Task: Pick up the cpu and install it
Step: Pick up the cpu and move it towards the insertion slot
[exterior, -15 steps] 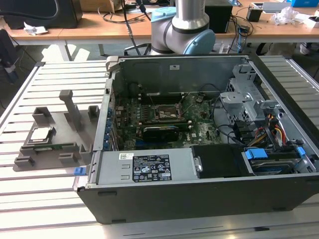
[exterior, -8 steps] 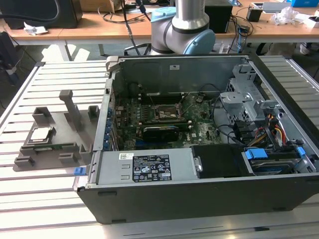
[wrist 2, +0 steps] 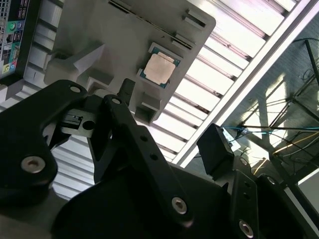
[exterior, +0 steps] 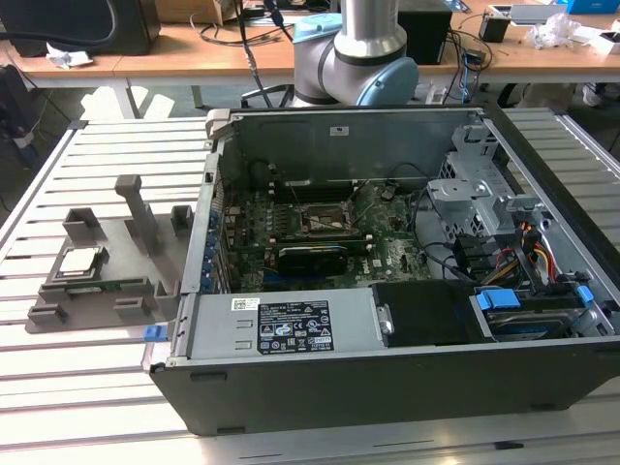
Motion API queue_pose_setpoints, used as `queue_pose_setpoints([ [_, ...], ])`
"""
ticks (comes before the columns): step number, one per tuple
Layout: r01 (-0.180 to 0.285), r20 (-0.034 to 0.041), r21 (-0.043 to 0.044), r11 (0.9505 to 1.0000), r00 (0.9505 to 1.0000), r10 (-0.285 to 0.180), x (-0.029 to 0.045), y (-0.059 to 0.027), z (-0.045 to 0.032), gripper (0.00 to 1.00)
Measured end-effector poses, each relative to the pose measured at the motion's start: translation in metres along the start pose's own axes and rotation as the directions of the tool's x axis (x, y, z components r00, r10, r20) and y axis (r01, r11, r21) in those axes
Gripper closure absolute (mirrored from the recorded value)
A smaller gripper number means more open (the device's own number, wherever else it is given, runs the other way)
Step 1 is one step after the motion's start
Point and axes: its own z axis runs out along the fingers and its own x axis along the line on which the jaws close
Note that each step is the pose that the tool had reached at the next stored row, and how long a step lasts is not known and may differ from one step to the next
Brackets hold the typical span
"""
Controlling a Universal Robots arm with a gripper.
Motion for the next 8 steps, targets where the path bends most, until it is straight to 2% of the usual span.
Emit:
queue_pose_setpoints([
  [8, 0.0, -0.0001, 0.0003, 1.0, 1.0, 0.0, 0.0001, 0.0, 0.0034, 0.22],
])
